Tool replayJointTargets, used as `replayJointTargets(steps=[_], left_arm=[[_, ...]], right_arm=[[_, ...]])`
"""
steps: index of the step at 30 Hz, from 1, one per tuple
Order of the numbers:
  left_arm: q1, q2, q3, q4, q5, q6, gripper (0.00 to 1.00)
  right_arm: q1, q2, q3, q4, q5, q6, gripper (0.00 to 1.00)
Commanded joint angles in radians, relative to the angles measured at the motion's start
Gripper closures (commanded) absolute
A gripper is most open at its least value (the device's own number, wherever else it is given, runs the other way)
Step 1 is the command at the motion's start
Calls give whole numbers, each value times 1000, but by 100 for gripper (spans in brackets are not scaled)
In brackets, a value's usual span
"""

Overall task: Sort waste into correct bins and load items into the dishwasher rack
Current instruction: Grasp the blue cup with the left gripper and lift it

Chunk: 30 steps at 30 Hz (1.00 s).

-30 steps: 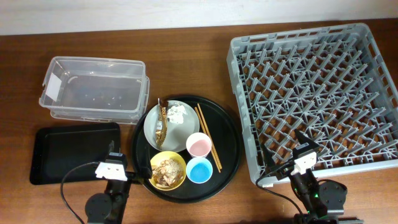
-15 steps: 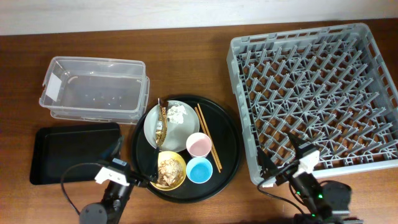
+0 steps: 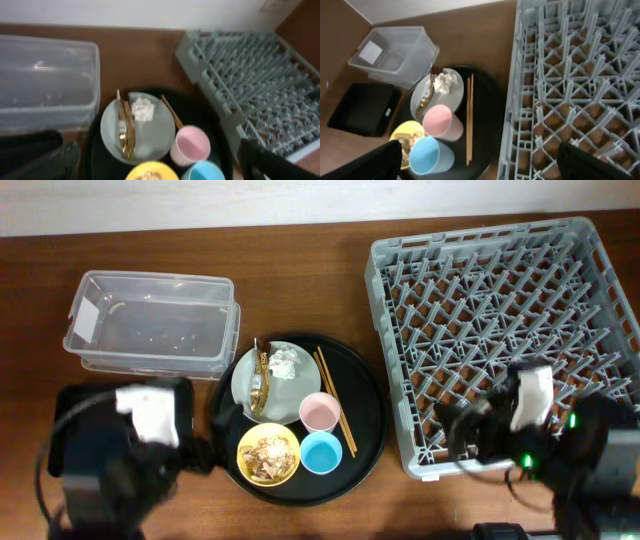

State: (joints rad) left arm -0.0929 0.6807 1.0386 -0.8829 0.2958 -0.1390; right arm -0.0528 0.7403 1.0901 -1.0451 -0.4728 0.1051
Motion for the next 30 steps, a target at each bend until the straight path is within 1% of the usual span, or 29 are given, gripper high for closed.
replayJointTargets(steps=[1,3,4,5,6,8,9,10,11,13,14,16,19,20,24,25,26,27,29,30], left_arm=[[4,145,143,-104,114,-4,1],[1,189,146,-99,250,-4,1],[-12,219,146,-103,290,-4,1],[-31,244,145,-117,290,-5,1],[-58,270,143,-135,274,-5,2],[-145,338,132,-180,198,-12,10],[-214,387,121,-204,123,-50,11],[-263,422,109,-209,75,-79,16],[-330,472,92,-205,8,-126,17],[-433,558,63,-182,-114,-211,26],[-479,607,51,-170,-154,-241,32],[-555,706,44,-158,-188,-284,43],[-615,816,44,-141,-200,-311,49],[-627,836,44,-139,-215,-324,50],[-675,904,44,-132,-271,-370,62],[-682,912,44,-126,-276,-373,68],[-687,920,44,-116,-277,-377,71],[-688,920,44,-114,-279,-386,77],[-688,920,44,-109,-277,-388,91],[-688,920,44,-116,-273,-388,100]], right_arm=[[-6,140,107,-83,-23,8,2],[-6,193,119,-114,-74,7,1],[-6,210,118,-122,-89,4,1],[-6,223,118,-127,-94,4,1],[-6,233,118,-127,-96,5,1],[-6,243,118,-127,-102,5,2],[-6,243,118,-127,-103,5,4],[-6,242,118,-127,-103,5,4],[-6,238,118,-130,-103,5,5],[-6,232,118,-138,-103,5,5],[-6,230,118,-143,-103,5,5],[-6,230,118,-156,-102,5,5],[-6,230,118,-166,-99,5,5],[-6,230,118,-167,-99,5,5],[-6,230,118,-167,-99,5,5],[-6,230,118,-167,-99,5,5],[-6,230,118,-167,-99,5,5],[-6,230,118,-168,-99,5,5],[-6,230,118,-167,-99,5,5],[-6,230,118,-167,-99,5,5]])
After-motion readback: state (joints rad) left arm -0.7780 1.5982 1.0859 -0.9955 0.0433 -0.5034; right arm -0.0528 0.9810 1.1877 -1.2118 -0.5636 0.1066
